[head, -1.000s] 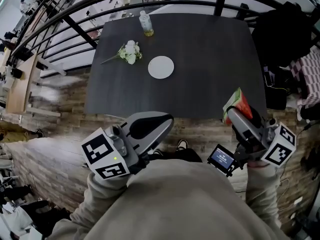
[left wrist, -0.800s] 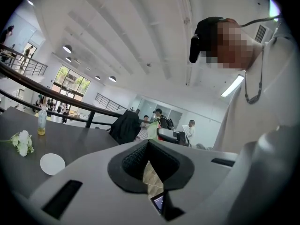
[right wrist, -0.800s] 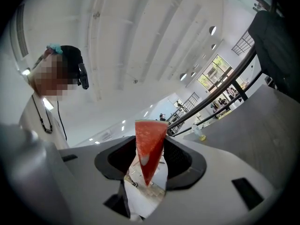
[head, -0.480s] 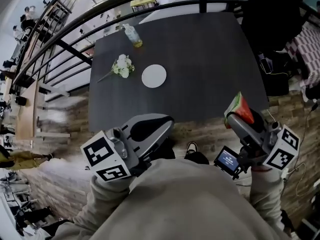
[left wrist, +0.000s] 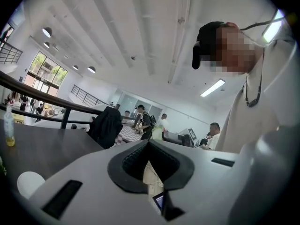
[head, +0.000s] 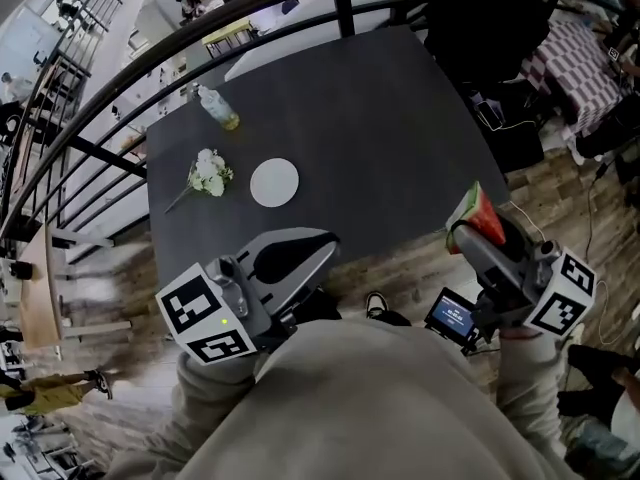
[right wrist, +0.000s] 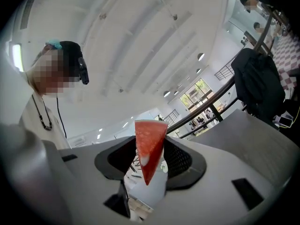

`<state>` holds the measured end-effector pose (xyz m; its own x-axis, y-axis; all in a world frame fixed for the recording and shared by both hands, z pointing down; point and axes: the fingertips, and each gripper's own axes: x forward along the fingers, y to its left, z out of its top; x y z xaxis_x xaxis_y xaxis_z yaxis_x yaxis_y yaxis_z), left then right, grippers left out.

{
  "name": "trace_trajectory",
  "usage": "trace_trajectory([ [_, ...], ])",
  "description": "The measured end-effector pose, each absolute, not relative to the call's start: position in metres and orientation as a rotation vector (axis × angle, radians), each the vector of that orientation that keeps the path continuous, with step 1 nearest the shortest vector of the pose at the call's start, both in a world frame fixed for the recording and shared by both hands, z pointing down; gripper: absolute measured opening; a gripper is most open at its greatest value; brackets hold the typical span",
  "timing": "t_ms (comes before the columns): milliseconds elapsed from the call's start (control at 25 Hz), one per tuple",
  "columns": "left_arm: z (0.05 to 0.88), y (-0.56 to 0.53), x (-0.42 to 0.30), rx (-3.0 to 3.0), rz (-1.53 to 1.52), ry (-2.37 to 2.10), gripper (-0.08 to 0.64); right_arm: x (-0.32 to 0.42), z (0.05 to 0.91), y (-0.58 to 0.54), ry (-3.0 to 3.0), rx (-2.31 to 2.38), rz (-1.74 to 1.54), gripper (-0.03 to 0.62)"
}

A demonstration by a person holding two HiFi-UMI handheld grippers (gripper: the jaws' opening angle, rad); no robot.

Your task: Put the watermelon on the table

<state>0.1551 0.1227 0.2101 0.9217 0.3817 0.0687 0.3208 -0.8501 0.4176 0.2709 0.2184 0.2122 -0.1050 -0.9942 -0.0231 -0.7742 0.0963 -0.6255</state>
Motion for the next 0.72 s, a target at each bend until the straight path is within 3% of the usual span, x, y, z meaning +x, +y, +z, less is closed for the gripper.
trace_trajectory([
  [480, 0.186, 0.003, 0.128, 2.654, 0.078, 0.408, 0.003, 0.257, 0.172, 0.104, 2.018, -1.710, -0.647, 0.196],
  [720, 0.225, -0.073, 0.089, 2.639, 0.116, 0.369, 0.003, 0.218, 0.191, 0.001, 2.122, -1.662, -0.678, 0.196],
])
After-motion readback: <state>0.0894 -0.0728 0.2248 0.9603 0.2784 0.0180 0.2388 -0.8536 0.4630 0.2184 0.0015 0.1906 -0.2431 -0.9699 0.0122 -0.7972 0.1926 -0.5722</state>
